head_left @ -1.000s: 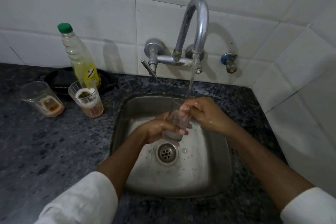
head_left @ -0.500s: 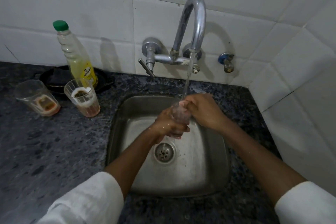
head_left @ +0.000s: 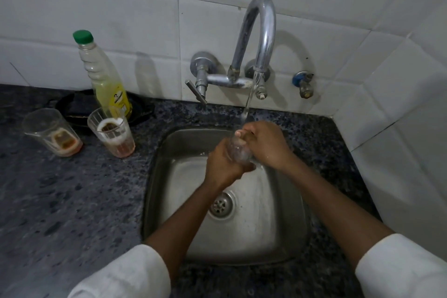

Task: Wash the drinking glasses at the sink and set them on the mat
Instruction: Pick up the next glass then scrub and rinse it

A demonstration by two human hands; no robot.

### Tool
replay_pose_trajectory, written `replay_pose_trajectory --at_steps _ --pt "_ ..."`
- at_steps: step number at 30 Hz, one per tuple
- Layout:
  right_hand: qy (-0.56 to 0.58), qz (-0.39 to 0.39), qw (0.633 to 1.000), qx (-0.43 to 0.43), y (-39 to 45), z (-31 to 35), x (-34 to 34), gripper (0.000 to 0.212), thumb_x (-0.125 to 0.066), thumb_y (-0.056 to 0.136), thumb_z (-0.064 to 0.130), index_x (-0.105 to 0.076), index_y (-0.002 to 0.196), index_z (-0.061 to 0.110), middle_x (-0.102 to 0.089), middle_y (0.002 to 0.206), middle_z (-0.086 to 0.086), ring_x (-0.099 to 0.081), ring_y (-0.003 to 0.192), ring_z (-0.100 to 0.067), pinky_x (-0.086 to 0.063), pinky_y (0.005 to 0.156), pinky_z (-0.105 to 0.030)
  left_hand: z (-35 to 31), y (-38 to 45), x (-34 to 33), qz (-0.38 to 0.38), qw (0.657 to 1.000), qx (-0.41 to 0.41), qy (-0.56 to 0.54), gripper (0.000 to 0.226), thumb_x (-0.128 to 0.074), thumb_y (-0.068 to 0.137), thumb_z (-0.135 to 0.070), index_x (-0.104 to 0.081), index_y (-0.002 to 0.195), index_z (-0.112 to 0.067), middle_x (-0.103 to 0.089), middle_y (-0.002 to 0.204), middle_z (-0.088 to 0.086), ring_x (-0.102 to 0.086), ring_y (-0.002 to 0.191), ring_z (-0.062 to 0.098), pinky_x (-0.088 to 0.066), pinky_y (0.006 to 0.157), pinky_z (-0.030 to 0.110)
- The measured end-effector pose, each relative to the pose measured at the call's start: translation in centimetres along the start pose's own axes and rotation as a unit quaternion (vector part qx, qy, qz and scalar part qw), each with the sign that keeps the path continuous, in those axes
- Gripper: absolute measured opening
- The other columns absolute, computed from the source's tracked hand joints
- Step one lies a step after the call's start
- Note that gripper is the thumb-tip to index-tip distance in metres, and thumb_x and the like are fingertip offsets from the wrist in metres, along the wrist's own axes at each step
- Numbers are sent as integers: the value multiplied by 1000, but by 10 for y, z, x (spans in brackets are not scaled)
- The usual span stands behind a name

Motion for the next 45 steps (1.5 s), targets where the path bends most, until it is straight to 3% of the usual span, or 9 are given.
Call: replay_pose_trajectory --at_steps 5,11,17,23,26,30,36,42,45 --pt "150 29 983 100 -11 2 5 33 -55 93 34 -68 70 14 -68 63 1 -65 56 -11 -49 55 -26 9 -11 7 334 887 105 -301 67 -73 65 -4 -56 128 -18 -70 115 8 -66 109 29 -59 79 44" --pt "-32 4 999 12 -2 -8 -11 40 -54 96 26 -49 57 24 -63 65 -5 -57 60 -18 -39 62 -29 20 2 -8 -33 997 25 -62 63 -91 53 -10 -61 107 -22 -72 101 1 -70 88 17 -61 74 40" --pt "83 -18 989 119 -8 -10 -10 32 -53 94 31 -67 72 13 -66 64 3 -60 57 -11 -45 58 -29 12 -5 3 287 898 126 -308 51 -63 68 10 -62 115 -7 -72 104 12 -67 101 28 -57 86 49" --pt "45 -36 990 -129 -4 -33 -25 43 -53 94 45 -70 75 10 -69 69 -6 -64 62 -20 -51 61 -33 -14 12 13 43 982 45 180 71 -88 63 -9 -43 117 -16 -65 110 7 -67 95 26 -59 82 44" --pt "328 -73 887 -318 -8 -37 -39 37 -53 96 41 -66 76 13 -63 65 -5 -58 50 -14 -41 41 -18 -33 14 23 9 927 -85 364 74 -90 60 -24 -41 116 -22 -66 111 4 -67 96 26 -57 83 43" --pt "532 18 708 -464 -16 -33 -81 36 -46 94 39 -48 62 22 -40 43 6 -30 29 -4 -20 30 -13 -60 11 35 -46 907 -223 353 54 -86 60 -36 -59 106 -27 -67 100 0 -62 91 19 -52 77 33" --pt "473 25 770 -428 -10 -23 -99 21 -43 90 12 -55 74 17 -52 67 -3 -41 52 -12 -29 48 -22 -59 17 56 3 907 -139 397 76 -93 47 -30 -47 107 -22 -67 97 1 -64 85 22 -54 72 36" --pt "570 -22 745 -345 9 -5 -70 14 -53 96 14 -61 86 9 -53 60 0 -46 48 -10 -36 43 -21 -39 18 82 7 910 -64 410 78 -96 40 -39 -49 101 -22 -64 90 -2 -61 83 21 -53 68 36" --pt "480 -14 823 -304 14 15 -55 10 -55 92 13 -61 85 10 -54 58 -1 -46 45 -10 -36 41 -21 -34 15 91 0 917 -56 395 80 -96 39 -43 -51 101 -21 -66 93 -3 -62 84 18 -55 71 37"
Point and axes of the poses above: each hand's wrist, its own y-axis towards the middle knuckle, its own x-axis out of the back of the hand, z = x × y, the point moved 4 cm from there along y, towards the middle knuckle
